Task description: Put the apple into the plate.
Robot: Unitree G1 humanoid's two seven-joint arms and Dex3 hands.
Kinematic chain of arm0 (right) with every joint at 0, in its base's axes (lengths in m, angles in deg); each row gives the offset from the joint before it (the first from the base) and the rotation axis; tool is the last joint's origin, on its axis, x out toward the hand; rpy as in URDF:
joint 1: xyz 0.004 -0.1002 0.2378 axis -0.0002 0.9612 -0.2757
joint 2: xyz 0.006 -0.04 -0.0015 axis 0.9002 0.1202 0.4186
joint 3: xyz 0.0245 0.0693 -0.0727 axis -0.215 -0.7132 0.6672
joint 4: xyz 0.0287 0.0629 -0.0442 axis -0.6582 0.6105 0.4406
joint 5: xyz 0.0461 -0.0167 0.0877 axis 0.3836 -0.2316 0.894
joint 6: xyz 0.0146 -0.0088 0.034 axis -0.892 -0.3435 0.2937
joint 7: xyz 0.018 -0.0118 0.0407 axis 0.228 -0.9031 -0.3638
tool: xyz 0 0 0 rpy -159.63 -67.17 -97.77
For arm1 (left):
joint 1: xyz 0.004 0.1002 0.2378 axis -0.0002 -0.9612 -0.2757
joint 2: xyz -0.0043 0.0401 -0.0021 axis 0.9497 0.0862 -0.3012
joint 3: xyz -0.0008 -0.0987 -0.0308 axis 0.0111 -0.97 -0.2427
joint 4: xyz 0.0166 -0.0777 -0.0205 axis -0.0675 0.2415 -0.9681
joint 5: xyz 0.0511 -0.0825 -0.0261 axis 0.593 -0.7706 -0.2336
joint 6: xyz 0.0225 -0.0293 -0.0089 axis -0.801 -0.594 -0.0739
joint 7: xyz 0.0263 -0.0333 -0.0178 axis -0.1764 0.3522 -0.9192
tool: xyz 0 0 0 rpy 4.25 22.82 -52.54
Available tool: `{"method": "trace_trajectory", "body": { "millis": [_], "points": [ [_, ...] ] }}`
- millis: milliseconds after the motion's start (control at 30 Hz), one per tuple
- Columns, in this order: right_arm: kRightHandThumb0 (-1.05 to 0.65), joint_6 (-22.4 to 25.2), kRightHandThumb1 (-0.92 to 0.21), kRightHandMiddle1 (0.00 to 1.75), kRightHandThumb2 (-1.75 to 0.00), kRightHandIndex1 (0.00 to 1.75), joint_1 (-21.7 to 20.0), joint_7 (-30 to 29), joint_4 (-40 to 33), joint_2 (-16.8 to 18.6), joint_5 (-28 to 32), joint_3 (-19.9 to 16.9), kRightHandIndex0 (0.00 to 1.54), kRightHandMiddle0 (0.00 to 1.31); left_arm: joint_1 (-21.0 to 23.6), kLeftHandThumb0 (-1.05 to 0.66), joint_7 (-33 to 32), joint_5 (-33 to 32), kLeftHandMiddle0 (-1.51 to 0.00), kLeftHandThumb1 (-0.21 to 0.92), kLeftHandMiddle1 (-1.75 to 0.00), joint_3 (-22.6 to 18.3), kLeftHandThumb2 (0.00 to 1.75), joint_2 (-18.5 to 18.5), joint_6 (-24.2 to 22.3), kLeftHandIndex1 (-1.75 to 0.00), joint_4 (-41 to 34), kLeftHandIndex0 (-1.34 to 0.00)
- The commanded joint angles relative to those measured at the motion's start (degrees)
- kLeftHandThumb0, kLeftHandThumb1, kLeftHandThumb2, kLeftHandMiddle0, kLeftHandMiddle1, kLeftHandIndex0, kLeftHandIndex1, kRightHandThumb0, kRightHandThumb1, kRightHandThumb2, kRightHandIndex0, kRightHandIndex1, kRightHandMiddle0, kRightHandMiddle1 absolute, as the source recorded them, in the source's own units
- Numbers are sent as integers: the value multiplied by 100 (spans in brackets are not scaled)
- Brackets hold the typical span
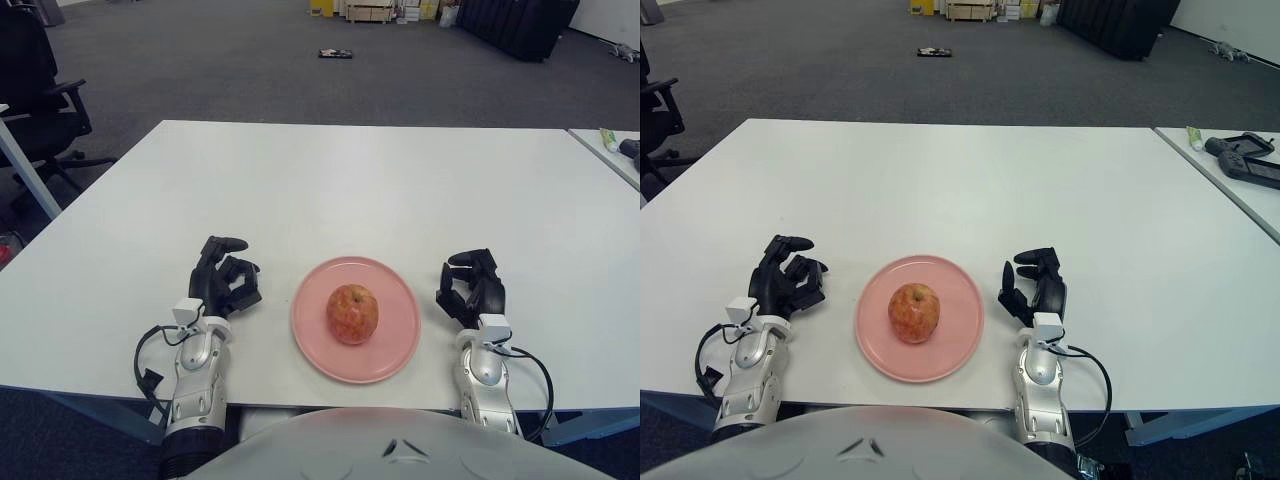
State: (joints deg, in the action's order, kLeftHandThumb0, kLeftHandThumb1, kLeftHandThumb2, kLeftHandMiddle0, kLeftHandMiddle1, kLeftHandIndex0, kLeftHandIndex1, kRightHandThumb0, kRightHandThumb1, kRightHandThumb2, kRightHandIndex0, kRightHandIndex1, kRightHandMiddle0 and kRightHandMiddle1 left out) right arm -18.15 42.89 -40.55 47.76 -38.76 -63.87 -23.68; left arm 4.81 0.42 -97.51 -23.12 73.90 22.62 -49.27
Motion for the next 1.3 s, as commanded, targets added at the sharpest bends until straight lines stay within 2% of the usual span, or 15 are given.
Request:
{"method": "trace_trajectory", "body": {
  "millis": [0, 200, 300, 567, 900, 1267],
  "points": [
    [-39, 395, -66, 175, -89, 175, 133, 340, -88, 7, 439, -21, 63, 36, 20, -1, -1, 32, -51, 43, -175, 35, 121, 21, -141, -175, -2, -32],
    [-39, 754, -65, 175, -89, 175, 173, 752, -324, -9, 940, -88, 64, 36, 7, -1, 8, 89, -54, 39, -175, 67, 125, 37, -139, -175, -16, -34],
    [-39, 832, -66, 175, -89, 175, 203, 830, -410, -6, 1012, -101, 65, 36, -1, -1, 29, 117, -58, 34, -175, 84, 131, 49, -105, -175, -10, -37],
    [-39, 927, -66, 175, -89, 175, 252, 936, -550, 25, 1152, -133, 62, 36, -9, -1, 87, 112, -62, 30, -175, 122, 136, 61, -33, -175, 14, -39],
    [-39, 1008, -66, 175, -88, 175, 319, 991, -708, -6, 1115, -124, 63, 35, -1, -1, 144, 44, -60, 33, -175, 135, 132, 33, 3, -175, 49, -37],
    [-39, 965, -67, 175, -88, 175, 340, 947, -770, -51, 893, -81, 67, 35, -12, -1, 148, 87, -60, 31, -175, 179, 134, 39, -5, -175, 50, -39]
  ]
}}
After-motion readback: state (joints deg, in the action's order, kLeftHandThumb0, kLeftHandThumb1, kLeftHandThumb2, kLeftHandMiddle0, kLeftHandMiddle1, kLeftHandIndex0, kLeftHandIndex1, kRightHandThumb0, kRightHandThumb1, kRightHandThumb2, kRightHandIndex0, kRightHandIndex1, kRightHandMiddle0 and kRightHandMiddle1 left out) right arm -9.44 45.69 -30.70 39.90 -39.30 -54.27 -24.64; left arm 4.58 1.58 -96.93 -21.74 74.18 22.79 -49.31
